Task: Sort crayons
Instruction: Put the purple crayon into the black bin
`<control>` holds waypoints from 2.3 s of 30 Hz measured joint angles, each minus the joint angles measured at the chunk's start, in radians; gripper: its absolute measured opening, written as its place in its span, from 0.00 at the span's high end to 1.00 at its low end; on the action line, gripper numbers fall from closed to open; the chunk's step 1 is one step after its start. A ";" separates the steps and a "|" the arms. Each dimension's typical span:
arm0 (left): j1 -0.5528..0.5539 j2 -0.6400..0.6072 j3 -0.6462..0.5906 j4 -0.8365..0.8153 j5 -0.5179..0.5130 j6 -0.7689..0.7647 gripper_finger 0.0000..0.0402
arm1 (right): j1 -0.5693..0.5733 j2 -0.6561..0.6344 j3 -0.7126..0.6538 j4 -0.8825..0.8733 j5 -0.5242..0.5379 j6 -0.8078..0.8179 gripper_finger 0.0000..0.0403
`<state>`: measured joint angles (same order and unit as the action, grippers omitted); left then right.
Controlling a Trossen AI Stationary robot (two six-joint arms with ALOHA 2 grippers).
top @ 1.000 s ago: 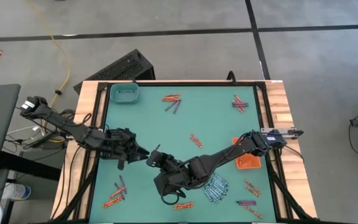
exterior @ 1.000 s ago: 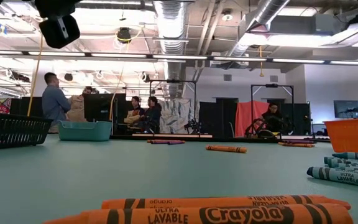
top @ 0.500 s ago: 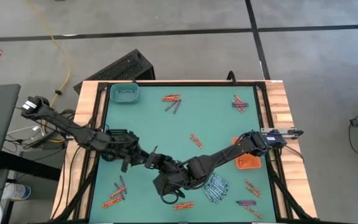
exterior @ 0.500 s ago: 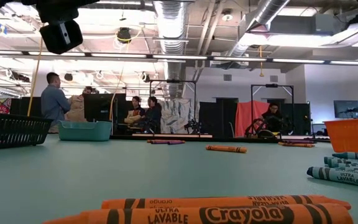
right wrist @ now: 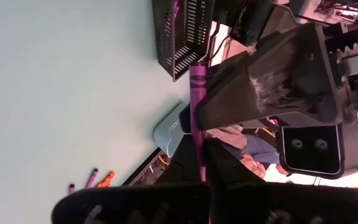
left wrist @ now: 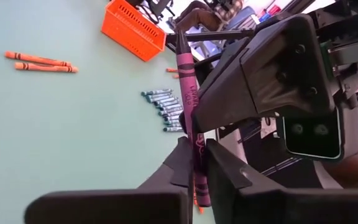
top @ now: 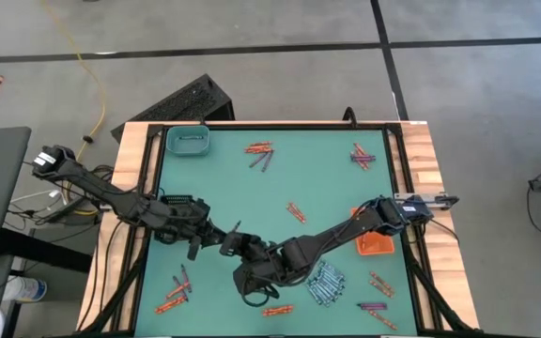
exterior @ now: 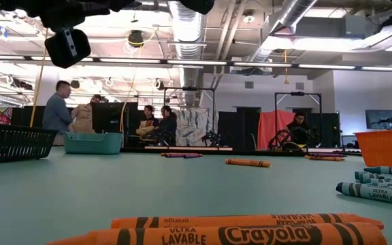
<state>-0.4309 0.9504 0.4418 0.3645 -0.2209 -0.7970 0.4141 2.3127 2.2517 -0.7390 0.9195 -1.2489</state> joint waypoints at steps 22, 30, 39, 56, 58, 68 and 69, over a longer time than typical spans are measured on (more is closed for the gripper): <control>0.022 0.000 0.000 -0.018 -0.005 0.017 0.99 | -0.024 0.000 -0.001 -0.006 -0.001 -0.036 0.91; 0.041 -0.001 0.000 -0.074 0.014 0.008 1.00 | -0.037 0.000 0.000 -0.023 0.013 0.038 0.69; 0.072 -0.050 0.001 -0.305 -0.017 -0.021 1.00 | -0.039 0.000 0.000 -0.040 0.125 0.170 0.46; -0.003 -0.328 0.085 -1.154 -0.176 -0.329 1.00 | -0.075 0.000 0.001 -0.475 0.133 0.669 0.49; -0.019 -0.328 0.116 -1.256 -0.172 -0.375 1.00 | -0.082 0.000 0.001 -0.517 0.125 0.720 0.49; -0.057 -0.288 0.166 -1.413 -0.115 -0.487 1.00 | -0.109 0.000 0.001 -0.636 0.070 0.865 0.52; -0.057 -0.276 0.166 -1.413 -0.111 -0.494 1.00 | -0.110 0.000 0.001 -0.640 0.069 0.868 0.52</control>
<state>-0.4877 0.6747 0.6079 -1.0489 -0.3322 -1.2914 0.3039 2.3127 2.2524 -1.3790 0.9889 -0.3810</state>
